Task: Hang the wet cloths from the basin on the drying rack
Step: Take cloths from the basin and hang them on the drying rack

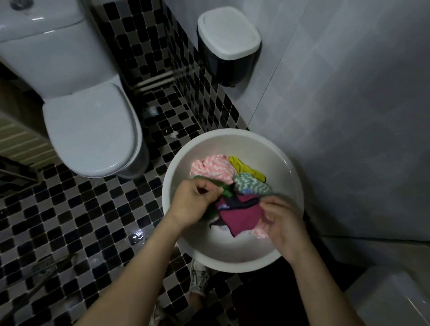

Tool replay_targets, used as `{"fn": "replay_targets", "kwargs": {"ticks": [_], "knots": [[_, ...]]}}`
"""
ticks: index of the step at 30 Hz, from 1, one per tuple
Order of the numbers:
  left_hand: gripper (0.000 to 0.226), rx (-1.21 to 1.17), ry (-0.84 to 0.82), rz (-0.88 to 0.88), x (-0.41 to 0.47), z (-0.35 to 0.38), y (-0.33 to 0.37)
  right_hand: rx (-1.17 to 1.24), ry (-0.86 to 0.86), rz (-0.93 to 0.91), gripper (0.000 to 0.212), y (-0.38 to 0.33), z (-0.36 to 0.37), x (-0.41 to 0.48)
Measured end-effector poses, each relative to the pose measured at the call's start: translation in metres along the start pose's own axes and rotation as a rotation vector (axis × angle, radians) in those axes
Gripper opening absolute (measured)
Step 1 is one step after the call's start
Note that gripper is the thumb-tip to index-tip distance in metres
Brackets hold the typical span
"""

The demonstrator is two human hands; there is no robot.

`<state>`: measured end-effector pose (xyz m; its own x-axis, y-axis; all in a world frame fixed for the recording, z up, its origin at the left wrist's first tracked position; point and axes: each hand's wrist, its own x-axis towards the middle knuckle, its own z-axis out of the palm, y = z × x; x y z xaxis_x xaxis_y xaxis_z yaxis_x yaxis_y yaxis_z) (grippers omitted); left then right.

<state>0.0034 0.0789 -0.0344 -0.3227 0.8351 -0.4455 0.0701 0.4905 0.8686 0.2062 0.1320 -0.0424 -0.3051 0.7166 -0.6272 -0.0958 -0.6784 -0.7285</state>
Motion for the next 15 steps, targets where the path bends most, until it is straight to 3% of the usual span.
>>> {"fn": "replay_targets", "kwargs": {"ticks": [2,8,10,12,15], "knots": [[0.012,0.020,-0.057,0.080,-0.013,-0.008,0.019,0.318,-0.029,0.117,0.022,-0.004,0.005,-0.005],[0.020,-0.171,-0.113,0.148,-0.034,-0.017,0.056,0.406,-0.065,0.203,0.041,0.010,0.022,-0.007],[0.019,-0.212,-0.124,0.157,-0.041,-0.017,0.063,0.390,-0.108,0.239,0.055,0.014,0.023,-0.008],[0.017,-0.227,-0.107,0.158,-0.044,-0.016,0.065,0.324,-0.093,0.206,0.051,0.018,0.025,-0.006],[0.020,-0.168,-0.001,0.112,-0.040,-0.015,0.057,-0.057,0.108,0.048,0.045,0.022,0.024,0.000]]}}
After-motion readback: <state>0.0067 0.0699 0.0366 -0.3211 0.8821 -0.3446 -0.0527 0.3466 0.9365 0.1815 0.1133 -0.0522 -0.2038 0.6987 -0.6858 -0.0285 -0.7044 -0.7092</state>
